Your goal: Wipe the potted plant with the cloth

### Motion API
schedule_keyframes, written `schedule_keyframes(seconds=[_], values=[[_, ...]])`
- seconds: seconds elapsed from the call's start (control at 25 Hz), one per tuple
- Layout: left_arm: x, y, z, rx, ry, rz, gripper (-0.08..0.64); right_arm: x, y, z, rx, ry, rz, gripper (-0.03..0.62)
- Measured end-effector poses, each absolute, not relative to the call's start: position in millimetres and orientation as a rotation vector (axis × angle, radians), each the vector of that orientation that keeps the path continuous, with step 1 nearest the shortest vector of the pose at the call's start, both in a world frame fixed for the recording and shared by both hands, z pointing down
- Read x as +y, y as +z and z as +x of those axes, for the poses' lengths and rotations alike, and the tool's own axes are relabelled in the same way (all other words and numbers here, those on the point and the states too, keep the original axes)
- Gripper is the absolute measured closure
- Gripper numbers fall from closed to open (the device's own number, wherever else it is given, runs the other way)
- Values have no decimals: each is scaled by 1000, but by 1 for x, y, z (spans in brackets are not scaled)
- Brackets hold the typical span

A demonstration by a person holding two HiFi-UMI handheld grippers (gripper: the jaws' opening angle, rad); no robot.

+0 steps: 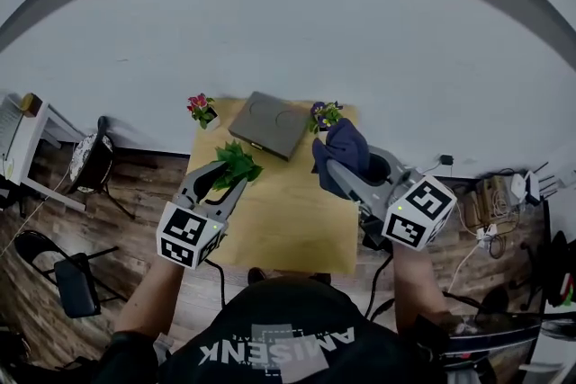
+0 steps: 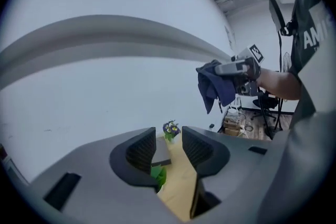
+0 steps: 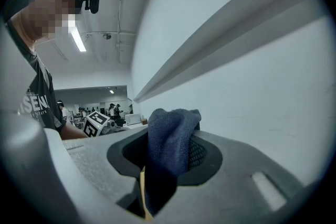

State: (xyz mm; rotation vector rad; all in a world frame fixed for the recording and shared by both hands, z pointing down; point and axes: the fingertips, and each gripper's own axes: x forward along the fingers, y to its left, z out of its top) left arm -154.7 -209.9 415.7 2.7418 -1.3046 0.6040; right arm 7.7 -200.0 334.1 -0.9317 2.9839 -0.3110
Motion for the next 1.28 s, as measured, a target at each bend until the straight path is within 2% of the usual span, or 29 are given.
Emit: schedule_keyframes(seconds=[0.12, 0.28, 0.4, 0.64, 0.68, 0.76, 1.28], values=[[-203, 384, -162, -1378, 493, 2711, 403, -201, 326, 1, 2980, -306, -904, 468], [-196, 334, -184, -1561, 193, 2648, 407, -202, 316, -9, 2975, -275, -874, 468], [-192, 316, -198, -1651, 142, 2603, 408, -199, 310, -12, 2981, -251, -864, 468], [-181, 285, -234, -1816, 6, 2484, 469, -194, 297, -15, 2966, -199, -870, 468], [-178, 281, -239, -1839, -10, 2475, 516, -194, 296, -15, 2964, -192, -876, 468], [-174, 275, -243, -1869, -26, 2473, 546, -193, 295, -16, 2980, -164, -885, 467], [-182, 273, -245, -1845, 35, 2494, 560, -200, 306, -28, 3032, -133, -980, 468]])
